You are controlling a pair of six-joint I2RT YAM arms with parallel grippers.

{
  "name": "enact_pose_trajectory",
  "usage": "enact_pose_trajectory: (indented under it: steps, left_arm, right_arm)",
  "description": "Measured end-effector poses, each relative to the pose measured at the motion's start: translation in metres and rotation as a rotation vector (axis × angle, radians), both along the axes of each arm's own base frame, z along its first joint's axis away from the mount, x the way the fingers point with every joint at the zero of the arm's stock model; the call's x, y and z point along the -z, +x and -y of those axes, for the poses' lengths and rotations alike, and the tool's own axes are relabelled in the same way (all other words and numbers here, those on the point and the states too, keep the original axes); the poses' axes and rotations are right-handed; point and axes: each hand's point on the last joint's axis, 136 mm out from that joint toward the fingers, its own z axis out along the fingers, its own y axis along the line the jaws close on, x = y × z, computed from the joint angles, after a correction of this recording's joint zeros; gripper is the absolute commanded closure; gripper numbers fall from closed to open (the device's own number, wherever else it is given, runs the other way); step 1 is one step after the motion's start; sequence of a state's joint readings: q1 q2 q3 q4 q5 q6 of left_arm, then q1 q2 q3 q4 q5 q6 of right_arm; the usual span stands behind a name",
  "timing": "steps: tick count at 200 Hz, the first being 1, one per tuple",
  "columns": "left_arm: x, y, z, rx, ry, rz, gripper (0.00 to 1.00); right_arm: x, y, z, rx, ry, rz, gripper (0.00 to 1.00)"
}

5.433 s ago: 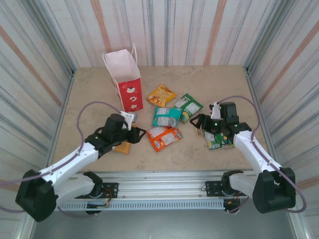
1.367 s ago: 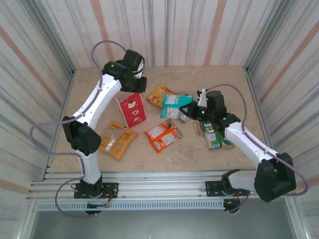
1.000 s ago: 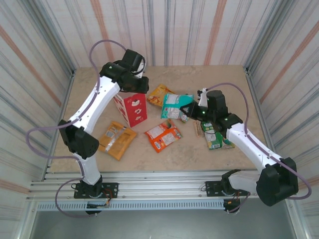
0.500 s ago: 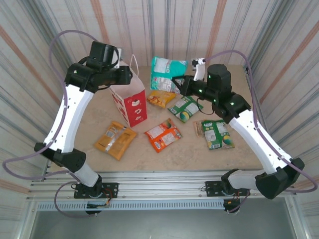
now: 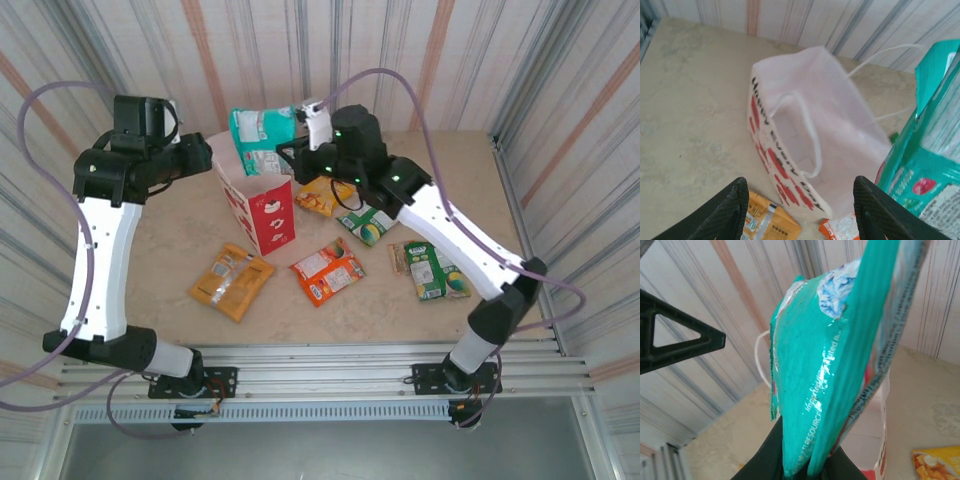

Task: Place the snacks into the paper bag

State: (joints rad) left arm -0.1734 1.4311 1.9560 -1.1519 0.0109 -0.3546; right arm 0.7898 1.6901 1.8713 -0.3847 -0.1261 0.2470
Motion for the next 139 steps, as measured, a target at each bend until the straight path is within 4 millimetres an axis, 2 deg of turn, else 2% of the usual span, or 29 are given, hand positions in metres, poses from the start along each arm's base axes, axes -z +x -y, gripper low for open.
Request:
enact_pose_trajectory:
  steps: [29,58,72,107,139]
  left_arm:
    - [0.032,0.008,0.006,0.024,-0.049,-0.090,0.41]
    - [0.043,0.021,0.015,0.053,-0.087,-0.108,0.45]
    - [0.045,0.028,0.015,0.055,-0.097,-0.106,0.53]
    - [0.050,0.039,0.015,0.055,-0.105,-0.096,0.81]
    - [0.054,0.045,0.017,0.069,-0.105,-0.085,1.00]
  right_arm:
    - [0.019,0.026,-0.016,0.046,-0.077,-0.005,0.88]
    - [0.037,0.043,-0.025,0.070,-0.131,-0.016,0.88]
    - [0.045,0.048,-0.029,0.068,-0.145,-0.024,0.87]
    - [0.060,0.059,-0.044,0.058,-0.160,-0.041,0.87]
    - [0.080,0.065,-0.054,0.041,-0.185,-0.074,0.78]
